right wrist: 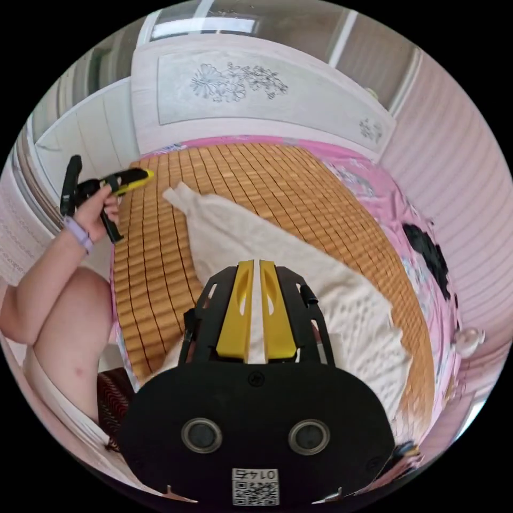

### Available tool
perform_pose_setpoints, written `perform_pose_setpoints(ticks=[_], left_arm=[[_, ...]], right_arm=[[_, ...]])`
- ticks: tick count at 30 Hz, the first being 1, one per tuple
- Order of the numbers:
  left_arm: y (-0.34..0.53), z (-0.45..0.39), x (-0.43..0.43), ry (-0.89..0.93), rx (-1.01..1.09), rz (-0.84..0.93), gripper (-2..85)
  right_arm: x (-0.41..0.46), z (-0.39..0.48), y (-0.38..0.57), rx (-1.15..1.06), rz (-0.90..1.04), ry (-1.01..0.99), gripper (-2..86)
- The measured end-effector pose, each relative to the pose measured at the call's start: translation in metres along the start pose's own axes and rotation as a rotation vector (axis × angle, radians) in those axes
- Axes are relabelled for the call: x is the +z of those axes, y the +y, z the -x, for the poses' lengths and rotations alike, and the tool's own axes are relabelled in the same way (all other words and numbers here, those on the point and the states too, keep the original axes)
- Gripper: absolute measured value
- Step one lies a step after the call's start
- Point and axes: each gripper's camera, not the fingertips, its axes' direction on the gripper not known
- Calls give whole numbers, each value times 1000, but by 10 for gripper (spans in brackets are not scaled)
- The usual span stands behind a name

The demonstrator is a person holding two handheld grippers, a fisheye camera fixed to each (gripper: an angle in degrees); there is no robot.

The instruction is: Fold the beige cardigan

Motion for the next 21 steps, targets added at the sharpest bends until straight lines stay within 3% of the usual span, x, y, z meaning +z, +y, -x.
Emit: perform_pose_setpoints(ticks=[3, 6, 10, 14, 18, 21], left_arm=[[24, -54, -16, 91, 216, -60, -6], [72, -127, -12, 190, 482, 35, -1], [167, -226, -14, 429, 831, 182, 39], [271, -296, -13, 481, 1122, 423, 40], [343, -311, -14, 491, 1151, 609, 45], [396, -322, -2, 373, 1217, 712, 56]], right_arm=[[-48, -33, 135, 215, 175, 48, 1], [-95, -46, 258, 472, 278, 16, 5], [-143, -38, 357, 692, 223, -40, 19], [-152, -31, 369, 664, 151, -103, 36], [-152, -25, 352, 540, 85, -133, 49], [-149, -22, 342, 454, 87, -100, 51]])
